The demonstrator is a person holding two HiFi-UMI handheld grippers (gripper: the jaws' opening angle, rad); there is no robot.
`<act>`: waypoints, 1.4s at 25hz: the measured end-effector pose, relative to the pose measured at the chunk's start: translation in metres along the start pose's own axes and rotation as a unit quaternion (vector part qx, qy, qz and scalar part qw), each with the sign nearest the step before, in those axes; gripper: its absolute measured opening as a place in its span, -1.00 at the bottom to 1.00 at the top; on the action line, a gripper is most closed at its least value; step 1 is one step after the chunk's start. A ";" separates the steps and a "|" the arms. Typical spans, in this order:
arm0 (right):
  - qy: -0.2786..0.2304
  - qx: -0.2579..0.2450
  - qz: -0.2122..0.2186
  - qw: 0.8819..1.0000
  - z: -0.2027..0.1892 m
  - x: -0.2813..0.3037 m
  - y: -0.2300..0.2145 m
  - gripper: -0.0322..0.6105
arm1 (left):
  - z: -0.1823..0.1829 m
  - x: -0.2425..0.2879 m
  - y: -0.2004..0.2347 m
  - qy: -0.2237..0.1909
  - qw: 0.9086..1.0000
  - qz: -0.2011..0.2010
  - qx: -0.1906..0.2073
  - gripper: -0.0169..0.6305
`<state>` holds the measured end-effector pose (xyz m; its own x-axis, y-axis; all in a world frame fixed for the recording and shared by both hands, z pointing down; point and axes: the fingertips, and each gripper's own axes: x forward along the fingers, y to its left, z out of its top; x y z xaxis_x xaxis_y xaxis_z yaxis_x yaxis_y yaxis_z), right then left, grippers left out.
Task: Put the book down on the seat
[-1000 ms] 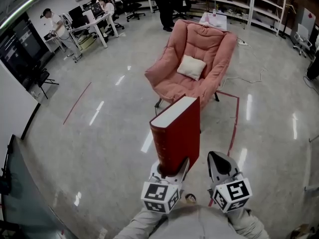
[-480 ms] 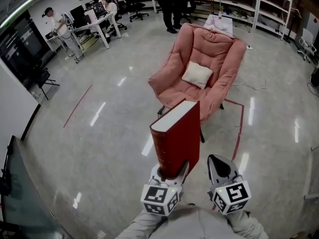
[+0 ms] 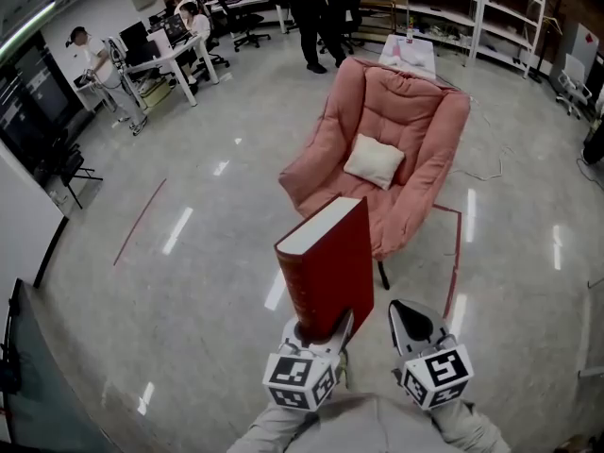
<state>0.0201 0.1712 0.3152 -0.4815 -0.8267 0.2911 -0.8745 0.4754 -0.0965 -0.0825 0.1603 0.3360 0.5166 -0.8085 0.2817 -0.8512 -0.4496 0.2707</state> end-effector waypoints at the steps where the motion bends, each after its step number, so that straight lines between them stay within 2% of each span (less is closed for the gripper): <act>1: 0.002 0.001 0.000 1.000 0.003 0.007 0.001 -0.89 | 0.003 0.004 0.007 0.001 1.000 -0.002 -0.001 -0.22; 14: -0.005 0.003 -0.025 1.000 0.021 0.096 0.000 -0.89 | 0.017 0.053 0.078 0.022 0.999 -0.033 0.002 -0.21; 21: 0.005 0.015 -0.032 0.999 0.020 0.117 -0.003 -0.88 | 0.022 0.064 0.095 0.030 0.999 -0.036 0.006 -0.21; 35: 0.027 0.015 -0.024 0.999 0.025 0.163 -0.041 -0.89 | 0.027 0.113 0.117 0.042 0.999 -0.028 -0.018 -0.21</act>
<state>-0.0236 0.0097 0.3425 -0.4357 -0.8307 0.3464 -0.8983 0.4253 -0.1101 -0.1263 0.0060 0.3743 0.5704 -0.7473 0.3408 -0.8178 -0.4781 0.3203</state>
